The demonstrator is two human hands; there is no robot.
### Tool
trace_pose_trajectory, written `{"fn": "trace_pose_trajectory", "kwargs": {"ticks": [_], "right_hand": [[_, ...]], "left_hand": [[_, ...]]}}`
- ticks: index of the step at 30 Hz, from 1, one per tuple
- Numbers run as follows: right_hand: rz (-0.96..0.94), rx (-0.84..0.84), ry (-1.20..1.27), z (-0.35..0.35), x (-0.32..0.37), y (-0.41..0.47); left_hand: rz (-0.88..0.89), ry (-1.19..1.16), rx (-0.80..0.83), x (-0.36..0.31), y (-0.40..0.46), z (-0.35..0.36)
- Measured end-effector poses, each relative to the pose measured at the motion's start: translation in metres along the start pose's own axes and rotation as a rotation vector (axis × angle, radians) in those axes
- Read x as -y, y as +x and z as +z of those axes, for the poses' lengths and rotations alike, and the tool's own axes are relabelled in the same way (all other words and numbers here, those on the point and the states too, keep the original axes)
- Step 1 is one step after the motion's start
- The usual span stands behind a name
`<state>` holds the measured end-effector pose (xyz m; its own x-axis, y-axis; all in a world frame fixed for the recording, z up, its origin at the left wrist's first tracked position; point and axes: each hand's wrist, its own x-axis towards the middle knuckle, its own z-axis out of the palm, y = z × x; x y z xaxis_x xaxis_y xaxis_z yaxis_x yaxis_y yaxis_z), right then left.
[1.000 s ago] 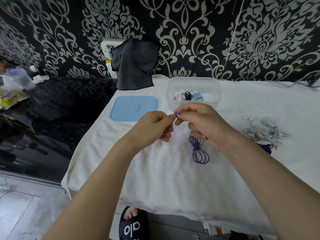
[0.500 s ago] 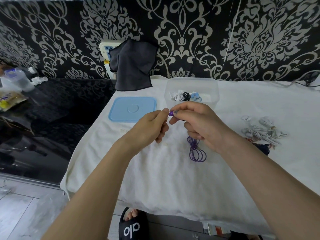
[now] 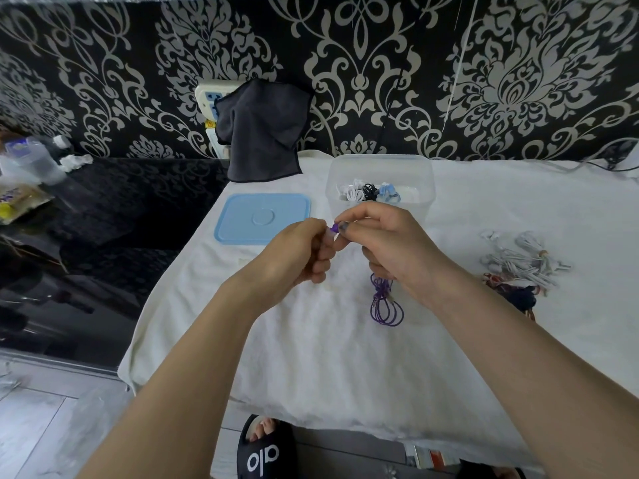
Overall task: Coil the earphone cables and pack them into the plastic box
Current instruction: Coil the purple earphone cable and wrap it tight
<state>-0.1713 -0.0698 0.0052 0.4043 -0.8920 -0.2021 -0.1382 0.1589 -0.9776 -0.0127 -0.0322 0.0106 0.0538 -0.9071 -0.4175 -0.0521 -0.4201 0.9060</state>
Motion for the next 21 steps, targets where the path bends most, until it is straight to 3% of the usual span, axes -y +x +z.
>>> {"fn": "trace_pose_trajectory", "kwargs": {"ticks": [12,21], "right_hand": [[0.018,0.026,0.128,-0.0046,0.0021,0.0007],[0.11,0.045,0.334,-0.0028,0.0056,0.0025]], "left_hand": [[0.123,0.001,0.06,-0.0012,-0.0071,-0.0056],[0.306,0.051,-0.008,-0.0011,-0.0089,-0.0063]]}}
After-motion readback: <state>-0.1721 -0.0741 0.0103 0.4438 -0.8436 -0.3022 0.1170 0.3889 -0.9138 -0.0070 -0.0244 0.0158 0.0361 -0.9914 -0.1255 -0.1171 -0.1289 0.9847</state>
